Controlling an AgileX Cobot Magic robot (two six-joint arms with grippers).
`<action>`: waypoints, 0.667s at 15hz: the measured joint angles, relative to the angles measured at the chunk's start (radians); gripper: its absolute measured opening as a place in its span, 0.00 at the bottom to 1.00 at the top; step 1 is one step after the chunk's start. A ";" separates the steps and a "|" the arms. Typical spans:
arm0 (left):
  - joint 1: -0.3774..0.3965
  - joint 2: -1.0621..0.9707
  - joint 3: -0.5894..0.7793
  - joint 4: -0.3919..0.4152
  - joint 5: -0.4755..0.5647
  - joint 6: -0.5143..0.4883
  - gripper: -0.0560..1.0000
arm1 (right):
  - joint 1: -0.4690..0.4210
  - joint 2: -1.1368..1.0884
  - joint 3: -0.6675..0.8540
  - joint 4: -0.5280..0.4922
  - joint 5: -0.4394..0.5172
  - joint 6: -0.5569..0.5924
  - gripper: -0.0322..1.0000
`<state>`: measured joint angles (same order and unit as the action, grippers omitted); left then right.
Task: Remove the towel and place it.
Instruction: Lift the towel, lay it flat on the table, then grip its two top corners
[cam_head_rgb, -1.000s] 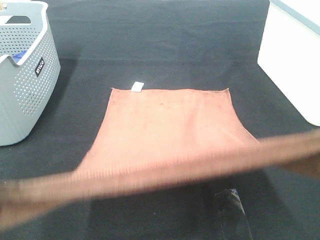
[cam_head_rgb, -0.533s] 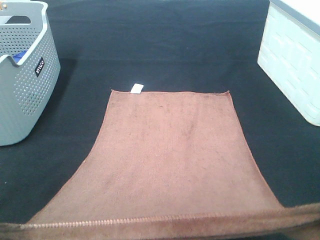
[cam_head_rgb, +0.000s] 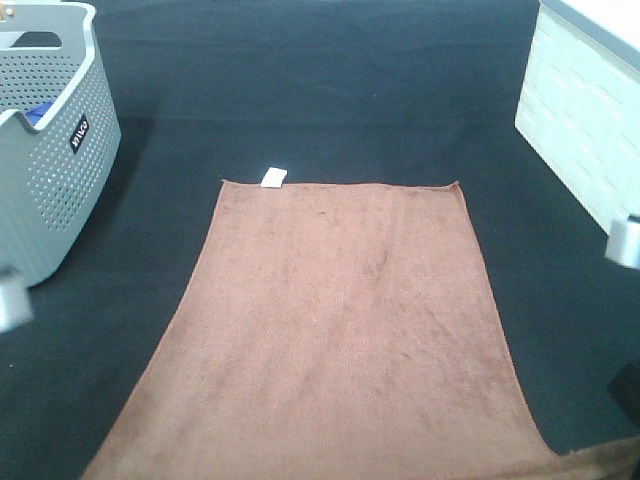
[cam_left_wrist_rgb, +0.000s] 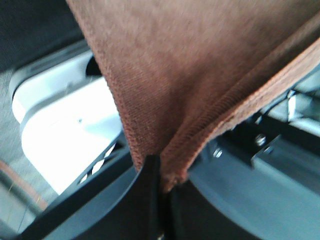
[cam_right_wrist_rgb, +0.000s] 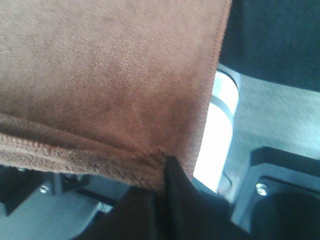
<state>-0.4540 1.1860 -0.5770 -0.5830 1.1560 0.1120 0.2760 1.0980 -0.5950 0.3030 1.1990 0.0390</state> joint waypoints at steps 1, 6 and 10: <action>-0.041 0.051 0.000 0.005 -0.010 -0.007 0.05 | 0.000 0.029 0.003 -0.006 0.001 -0.005 0.04; -0.092 0.224 0.000 0.041 -0.048 -0.039 0.05 | -0.008 0.149 0.039 0.043 -0.065 -0.094 0.04; -0.092 0.291 -0.018 0.048 -0.071 -0.040 0.05 | -0.010 0.242 0.077 0.088 -0.143 -0.188 0.04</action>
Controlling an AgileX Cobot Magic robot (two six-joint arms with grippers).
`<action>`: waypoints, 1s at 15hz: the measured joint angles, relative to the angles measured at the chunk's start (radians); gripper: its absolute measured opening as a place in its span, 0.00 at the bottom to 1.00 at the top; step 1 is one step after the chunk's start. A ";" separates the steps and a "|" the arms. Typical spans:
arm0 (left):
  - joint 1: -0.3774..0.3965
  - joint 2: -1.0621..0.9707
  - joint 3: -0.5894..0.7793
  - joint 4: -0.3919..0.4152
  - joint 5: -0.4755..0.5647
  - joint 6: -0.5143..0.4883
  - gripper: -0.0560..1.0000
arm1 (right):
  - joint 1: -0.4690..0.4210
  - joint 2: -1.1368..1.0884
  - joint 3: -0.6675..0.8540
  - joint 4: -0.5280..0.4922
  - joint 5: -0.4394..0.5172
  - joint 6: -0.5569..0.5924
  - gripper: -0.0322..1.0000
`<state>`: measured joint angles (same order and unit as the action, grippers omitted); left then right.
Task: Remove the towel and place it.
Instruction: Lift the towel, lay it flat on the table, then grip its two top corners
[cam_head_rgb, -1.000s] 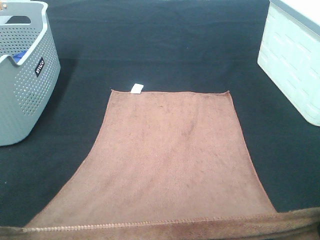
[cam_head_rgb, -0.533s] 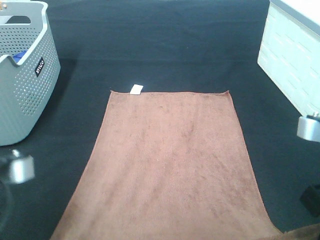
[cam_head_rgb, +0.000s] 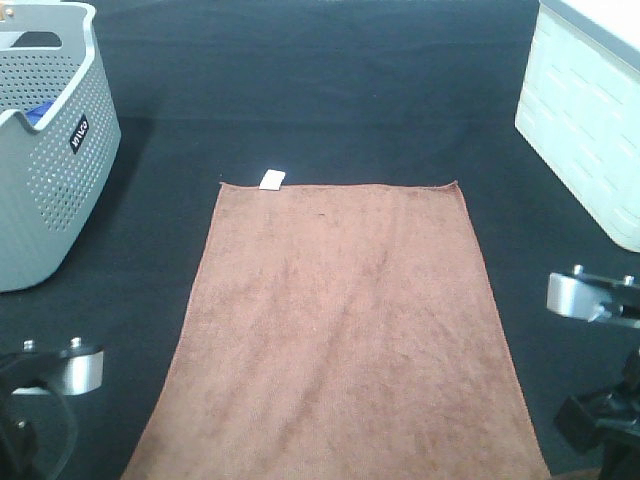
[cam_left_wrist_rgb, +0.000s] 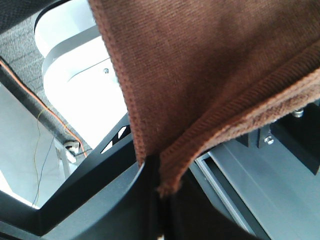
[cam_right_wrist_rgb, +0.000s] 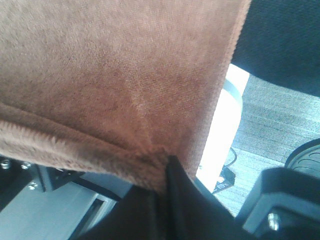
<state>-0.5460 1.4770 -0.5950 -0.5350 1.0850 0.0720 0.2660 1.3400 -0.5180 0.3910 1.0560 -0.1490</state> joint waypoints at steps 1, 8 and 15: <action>0.000 0.014 -0.018 0.008 -0.001 0.000 0.05 | 0.000 0.017 0.009 0.009 -0.017 -0.024 0.04; -0.120 0.175 -0.125 0.016 -0.009 0.013 0.05 | -0.001 0.081 0.024 0.096 -0.066 -0.125 0.06; -0.171 0.206 -0.139 -0.010 -0.023 -0.042 0.48 | -0.001 0.081 0.027 0.115 -0.010 -0.127 0.59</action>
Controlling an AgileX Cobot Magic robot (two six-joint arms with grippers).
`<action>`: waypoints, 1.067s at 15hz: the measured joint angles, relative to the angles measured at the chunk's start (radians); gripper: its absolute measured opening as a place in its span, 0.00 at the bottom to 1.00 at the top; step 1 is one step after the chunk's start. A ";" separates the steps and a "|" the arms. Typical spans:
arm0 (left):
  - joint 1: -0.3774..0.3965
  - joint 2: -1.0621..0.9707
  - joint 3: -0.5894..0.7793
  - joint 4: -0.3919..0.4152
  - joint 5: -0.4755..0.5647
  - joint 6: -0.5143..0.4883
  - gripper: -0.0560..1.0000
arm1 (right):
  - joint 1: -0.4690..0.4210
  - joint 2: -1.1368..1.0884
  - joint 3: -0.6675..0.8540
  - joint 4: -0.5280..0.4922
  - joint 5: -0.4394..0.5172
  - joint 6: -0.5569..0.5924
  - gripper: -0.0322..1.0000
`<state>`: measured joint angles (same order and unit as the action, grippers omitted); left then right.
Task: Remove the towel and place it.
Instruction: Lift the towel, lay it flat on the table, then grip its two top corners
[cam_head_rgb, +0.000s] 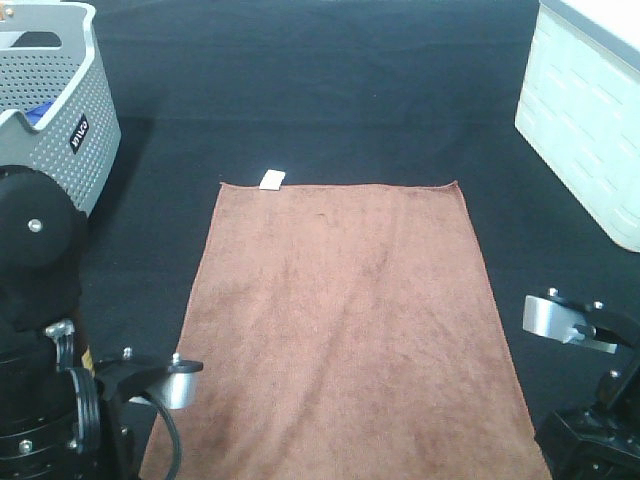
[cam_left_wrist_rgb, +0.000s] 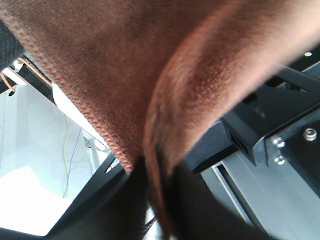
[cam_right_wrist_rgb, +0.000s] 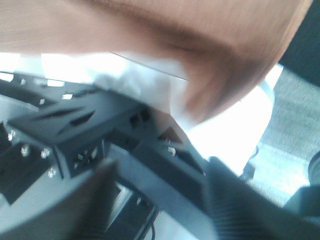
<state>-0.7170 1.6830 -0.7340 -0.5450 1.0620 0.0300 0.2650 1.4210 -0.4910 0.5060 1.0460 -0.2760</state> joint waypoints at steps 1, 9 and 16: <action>-0.002 0.000 0.000 -0.006 0.021 -0.018 0.60 | 0.000 0.000 0.000 0.003 0.015 0.000 0.64; 0.004 0.000 -0.162 0.085 0.056 -0.036 0.70 | -0.089 0.003 -0.079 -0.032 -0.045 0.001 0.68; 0.274 0.082 -0.554 0.313 0.029 -0.030 0.70 | -0.271 0.028 -0.449 -0.119 -0.053 0.002 0.68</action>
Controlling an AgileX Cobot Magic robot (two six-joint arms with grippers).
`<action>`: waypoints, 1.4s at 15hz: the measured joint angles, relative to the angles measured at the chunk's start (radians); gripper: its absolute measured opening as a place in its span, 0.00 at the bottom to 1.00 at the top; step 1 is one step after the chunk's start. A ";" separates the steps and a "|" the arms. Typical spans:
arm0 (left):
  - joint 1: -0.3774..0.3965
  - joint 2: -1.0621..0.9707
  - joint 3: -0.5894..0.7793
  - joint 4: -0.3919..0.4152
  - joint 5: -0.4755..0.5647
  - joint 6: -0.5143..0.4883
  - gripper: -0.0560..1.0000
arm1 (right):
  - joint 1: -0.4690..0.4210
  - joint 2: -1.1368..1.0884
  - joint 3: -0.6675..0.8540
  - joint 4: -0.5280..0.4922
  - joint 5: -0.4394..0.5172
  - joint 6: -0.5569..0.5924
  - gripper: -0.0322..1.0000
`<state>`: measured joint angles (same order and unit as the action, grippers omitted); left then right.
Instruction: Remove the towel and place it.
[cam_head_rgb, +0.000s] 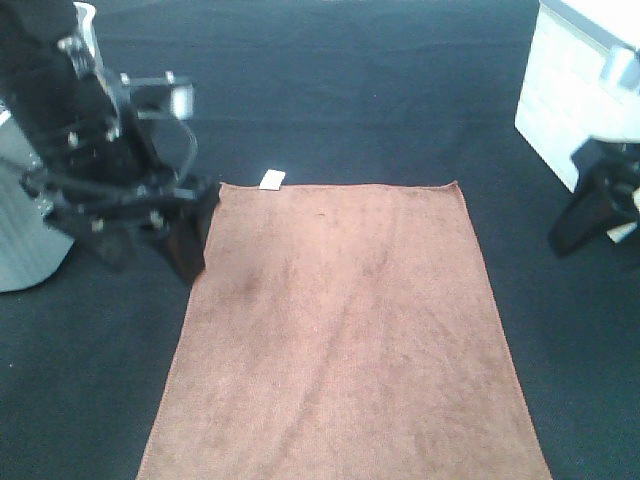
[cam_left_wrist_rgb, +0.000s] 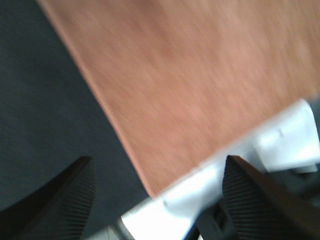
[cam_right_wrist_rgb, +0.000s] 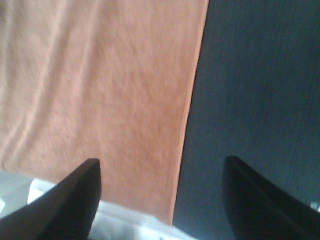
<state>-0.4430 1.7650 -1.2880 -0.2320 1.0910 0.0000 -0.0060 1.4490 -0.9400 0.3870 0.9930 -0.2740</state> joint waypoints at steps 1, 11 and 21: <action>0.035 0.032 -0.049 0.012 -0.001 0.000 0.70 | 0.000 0.001 -0.019 0.008 -0.006 0.007 0.68; 0.160 0.474 -0.475 0.062 -0.114 0.044 0.70 | 0.000 0.599 -0.571 -0.063 -0.034 0.051 0.68; 0.161 0.734 -0.781 0.058 -0.143 0.043 0.70 | 0.000 0.911 -0.819 -0.048 -0.043 0.024 0.68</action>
<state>-0.2820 2.4990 -2.0690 -0.1740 0.9480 0.0430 -0.0060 2.3600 -1.7590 0.3390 0.9500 -0.2500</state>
